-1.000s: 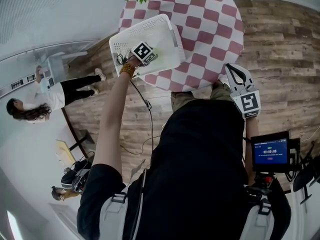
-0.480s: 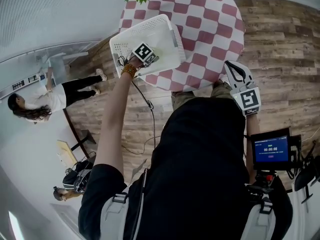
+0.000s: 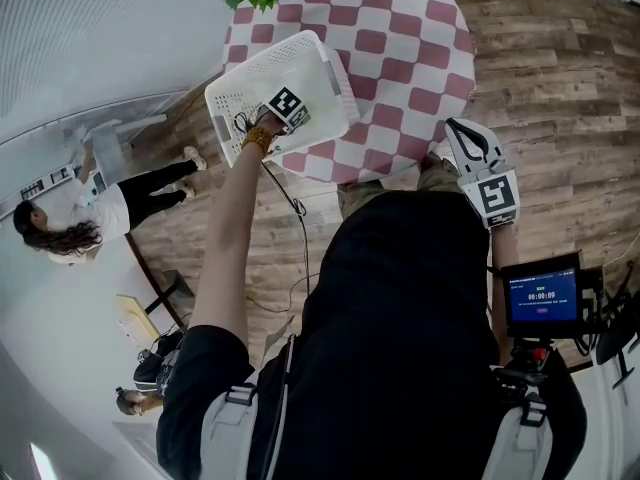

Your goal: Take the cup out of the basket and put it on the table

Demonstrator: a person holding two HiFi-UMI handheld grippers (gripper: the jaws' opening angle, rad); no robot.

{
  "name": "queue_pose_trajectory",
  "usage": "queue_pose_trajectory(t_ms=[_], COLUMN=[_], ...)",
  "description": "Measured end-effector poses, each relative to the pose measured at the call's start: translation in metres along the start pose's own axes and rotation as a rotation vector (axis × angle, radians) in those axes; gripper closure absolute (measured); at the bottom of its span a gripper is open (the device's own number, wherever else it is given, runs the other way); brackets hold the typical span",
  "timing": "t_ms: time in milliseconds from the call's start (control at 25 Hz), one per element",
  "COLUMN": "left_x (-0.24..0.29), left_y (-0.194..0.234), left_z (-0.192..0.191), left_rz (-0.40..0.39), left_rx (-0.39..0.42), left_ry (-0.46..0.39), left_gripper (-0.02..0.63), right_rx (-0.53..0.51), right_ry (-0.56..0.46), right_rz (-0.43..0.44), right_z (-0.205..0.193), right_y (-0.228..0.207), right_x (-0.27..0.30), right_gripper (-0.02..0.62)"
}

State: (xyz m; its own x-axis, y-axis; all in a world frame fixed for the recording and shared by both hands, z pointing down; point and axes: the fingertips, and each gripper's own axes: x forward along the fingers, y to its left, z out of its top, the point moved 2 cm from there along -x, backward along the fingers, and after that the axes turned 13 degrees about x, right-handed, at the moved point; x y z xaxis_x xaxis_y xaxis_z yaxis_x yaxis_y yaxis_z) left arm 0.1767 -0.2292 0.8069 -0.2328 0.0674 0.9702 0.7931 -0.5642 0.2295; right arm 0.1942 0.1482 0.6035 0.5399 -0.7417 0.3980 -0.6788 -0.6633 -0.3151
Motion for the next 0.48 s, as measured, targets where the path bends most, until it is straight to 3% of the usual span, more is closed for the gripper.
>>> queue_pose_trajectory(t_ms=[280, 360, 440, 480], left_x=[0.014, 0.016, 0.016, 0.017], left_y=[0.018, 0.019, 0.02, 0.02], left_z=[-0.009, -0.01, -0.011, -0.011], left_rz=[0.097, 0.115, 0.15, 0.165], left_rx=[0.008, 0.007, 0.036, 0.059], left_ry=[0.093, 0.101, 0.129, 0.147], left_gripper=[0.437, 0.477, 0.561, 0.565], right_rx=[-0.006, -0.007, -0.008, -0.008], right_ry=[-0.001, 0.002, 0.005, 0.007], right_rz=[-0.013, -0.014, -0.016, -0.016], right_z=[-0.001, -0.001, -0.002, -0.003], right_y=[-0.003, -0.003, -0.004, -0.004], right_x=[0.0, 0.0, 0.0, 0.0], right_gripper=[0.586, 0.584, 0.586, 0.584])
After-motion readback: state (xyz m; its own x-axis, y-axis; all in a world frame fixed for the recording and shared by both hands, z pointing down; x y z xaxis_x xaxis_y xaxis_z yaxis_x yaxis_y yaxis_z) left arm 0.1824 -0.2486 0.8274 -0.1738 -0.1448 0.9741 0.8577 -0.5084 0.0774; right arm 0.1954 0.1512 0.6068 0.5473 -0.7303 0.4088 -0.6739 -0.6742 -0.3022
